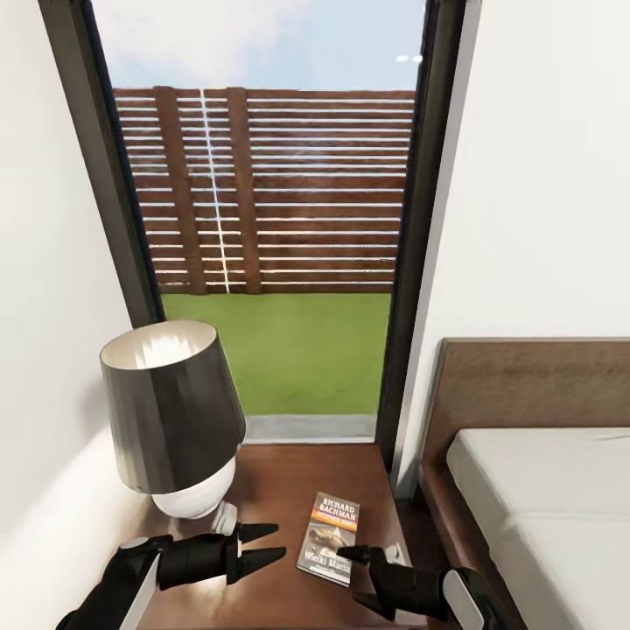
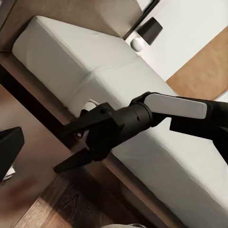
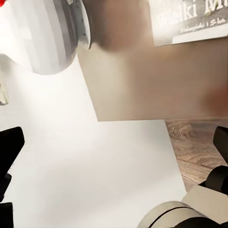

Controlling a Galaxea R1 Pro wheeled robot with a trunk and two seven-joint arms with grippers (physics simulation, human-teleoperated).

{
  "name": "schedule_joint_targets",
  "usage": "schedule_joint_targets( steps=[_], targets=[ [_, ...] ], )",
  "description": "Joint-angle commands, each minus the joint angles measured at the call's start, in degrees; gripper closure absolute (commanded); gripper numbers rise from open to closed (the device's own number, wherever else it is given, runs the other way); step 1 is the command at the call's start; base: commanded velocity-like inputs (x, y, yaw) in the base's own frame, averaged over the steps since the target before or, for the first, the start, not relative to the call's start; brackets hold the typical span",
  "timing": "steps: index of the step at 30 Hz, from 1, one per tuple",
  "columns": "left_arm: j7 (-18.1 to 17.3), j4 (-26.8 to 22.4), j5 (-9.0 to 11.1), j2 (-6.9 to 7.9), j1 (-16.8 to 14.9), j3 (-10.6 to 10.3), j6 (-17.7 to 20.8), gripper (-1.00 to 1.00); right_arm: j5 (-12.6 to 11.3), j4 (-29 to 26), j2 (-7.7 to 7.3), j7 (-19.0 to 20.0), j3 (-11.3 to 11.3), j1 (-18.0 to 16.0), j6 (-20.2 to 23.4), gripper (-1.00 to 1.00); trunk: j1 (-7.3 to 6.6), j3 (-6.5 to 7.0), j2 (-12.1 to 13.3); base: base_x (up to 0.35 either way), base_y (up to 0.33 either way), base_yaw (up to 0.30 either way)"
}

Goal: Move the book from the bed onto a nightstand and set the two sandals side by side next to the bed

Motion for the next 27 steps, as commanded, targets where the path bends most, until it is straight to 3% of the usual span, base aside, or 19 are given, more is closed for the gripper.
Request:
schedule_joint_targets(
  steps=[1, 11, 27],
  targets=[
    [-0.1, 0.0, 0.2, 0.01, 0.0, 0.0, 0.6, -1.0, 0.1, 0.0, 0.07, 0.3, -0.4, 0.0, 0.3, -1.0, -0.24, 0.13, 0.4, 0.0, 0.0, 0.0],
    [-0.1, 0.0, 0.2, 0.01, 0.0, 0.0, 0.6, -1.0, -3.3, 0.0, 0.07, 0.3, -0.4, 0.0, 0.4, -1.0, -2.43, 1.92, 4.4, 0.0, 0.0, 0.0],
    [-0.2, 0.0, 0.2, 0.01, 0.0, 0.1, 0.6, -1.0, -3.5, 0.0, 0.07, 0.3, -0.4, 0.0, 0.4, -1.0, -5.95, 4.79, 10.8, 0.0, 0.0, 0.0]
  ],
)
